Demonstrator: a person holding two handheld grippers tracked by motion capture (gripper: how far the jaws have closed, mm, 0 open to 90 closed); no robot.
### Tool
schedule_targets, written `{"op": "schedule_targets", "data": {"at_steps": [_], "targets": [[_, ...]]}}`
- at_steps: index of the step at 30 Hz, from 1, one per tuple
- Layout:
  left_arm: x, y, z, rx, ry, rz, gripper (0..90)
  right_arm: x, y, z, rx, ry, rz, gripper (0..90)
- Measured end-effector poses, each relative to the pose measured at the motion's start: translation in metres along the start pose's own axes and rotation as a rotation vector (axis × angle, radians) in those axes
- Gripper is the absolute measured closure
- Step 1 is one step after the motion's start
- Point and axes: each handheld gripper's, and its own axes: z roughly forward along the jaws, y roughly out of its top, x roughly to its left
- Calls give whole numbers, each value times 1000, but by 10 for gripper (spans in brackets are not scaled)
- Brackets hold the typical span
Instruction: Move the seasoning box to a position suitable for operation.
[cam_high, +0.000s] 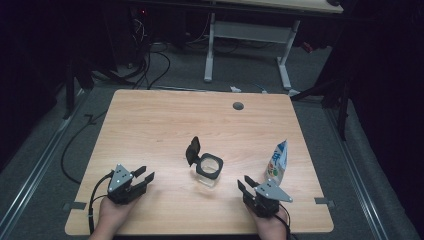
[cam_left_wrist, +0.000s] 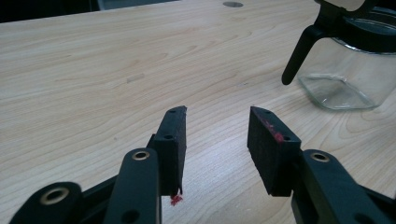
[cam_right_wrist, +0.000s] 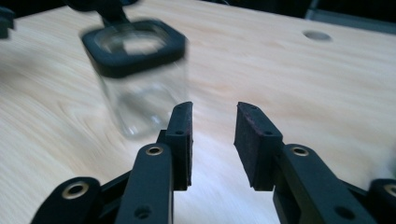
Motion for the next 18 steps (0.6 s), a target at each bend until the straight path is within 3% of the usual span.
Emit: {"op": "schedule_targets", "data": {"at_steps": [3,10,18], "targets": [[0,0,0,-3,-8,3,551,-7,-15,-14,6,-36,16,650],[1,-1,1,-4,-20,-7,499,-32,-30,-45,-7,-128,56,651],[-2,-1,2,0,-21,-2,485,-50,-46,-60,15,-209,93,651]]}}
